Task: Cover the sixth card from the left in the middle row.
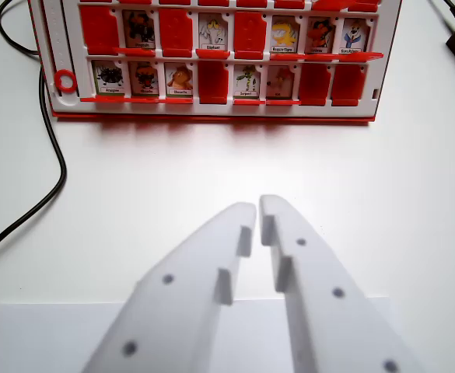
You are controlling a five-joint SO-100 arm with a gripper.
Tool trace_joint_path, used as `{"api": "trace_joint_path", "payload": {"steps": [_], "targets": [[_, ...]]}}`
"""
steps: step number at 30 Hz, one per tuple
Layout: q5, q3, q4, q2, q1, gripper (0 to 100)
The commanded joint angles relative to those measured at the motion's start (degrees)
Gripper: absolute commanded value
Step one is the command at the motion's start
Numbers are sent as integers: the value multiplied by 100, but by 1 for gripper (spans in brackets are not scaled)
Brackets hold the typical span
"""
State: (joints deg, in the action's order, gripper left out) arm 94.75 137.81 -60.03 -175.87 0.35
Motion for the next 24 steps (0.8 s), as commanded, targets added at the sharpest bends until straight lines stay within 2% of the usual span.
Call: {"api": "trace_joint_path", "payload": {"steps": [1, 7, 11, 24], "targets": [[-9, -369, 0, 88, -9, 0], [-9, -343, 18, 114, 35, 0], [9, -299, 202, 404, 264, 0], [123, 404, 1767, 1389, 677, 0]]}}
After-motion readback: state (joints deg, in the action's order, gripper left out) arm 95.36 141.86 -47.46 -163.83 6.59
